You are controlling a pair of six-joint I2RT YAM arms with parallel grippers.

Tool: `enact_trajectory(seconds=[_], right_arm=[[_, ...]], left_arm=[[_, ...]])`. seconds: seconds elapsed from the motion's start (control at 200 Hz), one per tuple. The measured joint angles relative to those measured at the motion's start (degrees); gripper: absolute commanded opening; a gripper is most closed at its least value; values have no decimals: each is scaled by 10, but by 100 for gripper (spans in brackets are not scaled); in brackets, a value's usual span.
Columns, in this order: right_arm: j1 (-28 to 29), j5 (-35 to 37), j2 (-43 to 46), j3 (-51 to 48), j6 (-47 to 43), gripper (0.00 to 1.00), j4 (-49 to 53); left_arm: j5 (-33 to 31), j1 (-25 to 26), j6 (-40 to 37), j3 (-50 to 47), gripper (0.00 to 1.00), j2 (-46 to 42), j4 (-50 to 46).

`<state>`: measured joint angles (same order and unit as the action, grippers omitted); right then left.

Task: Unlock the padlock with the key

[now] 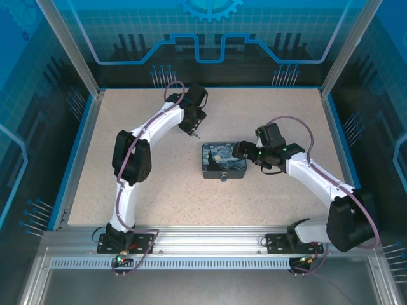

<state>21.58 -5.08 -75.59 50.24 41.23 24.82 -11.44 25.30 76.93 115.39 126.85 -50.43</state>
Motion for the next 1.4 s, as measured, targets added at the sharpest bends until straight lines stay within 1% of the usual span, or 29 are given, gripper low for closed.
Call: enact_trajectory(seconds=[0.13,0.285,0.555,0.805,0.905,1.02,1.261,1.401], right_arm=[[0,-1,0,-4,2,99,0],[-2,-1,5,-6,3,99,0],[-8,-1,14,-18,8,100,0],[-8,0,16,-18,10,100,0],[-8,1,19,-18,10,99,0],[-9,1,21,-18,12,99,0],[-10,6,25,-18,12,100,2],[-10,13,36,-18,12,100,8]], left_arm=[[-9,0,27,5,58,26,-27],[-10,0,40,5,57,53,-46],[-10,0,42,28,57,82,-53],[-10,0,42,74,57,116,-58],[-10,0,42,94,55,136,-63],[-10,0,43,104,50,150,-66],[-10,0,47,119,47,162,-84],[-12,0,49,125,39,169,-97]])
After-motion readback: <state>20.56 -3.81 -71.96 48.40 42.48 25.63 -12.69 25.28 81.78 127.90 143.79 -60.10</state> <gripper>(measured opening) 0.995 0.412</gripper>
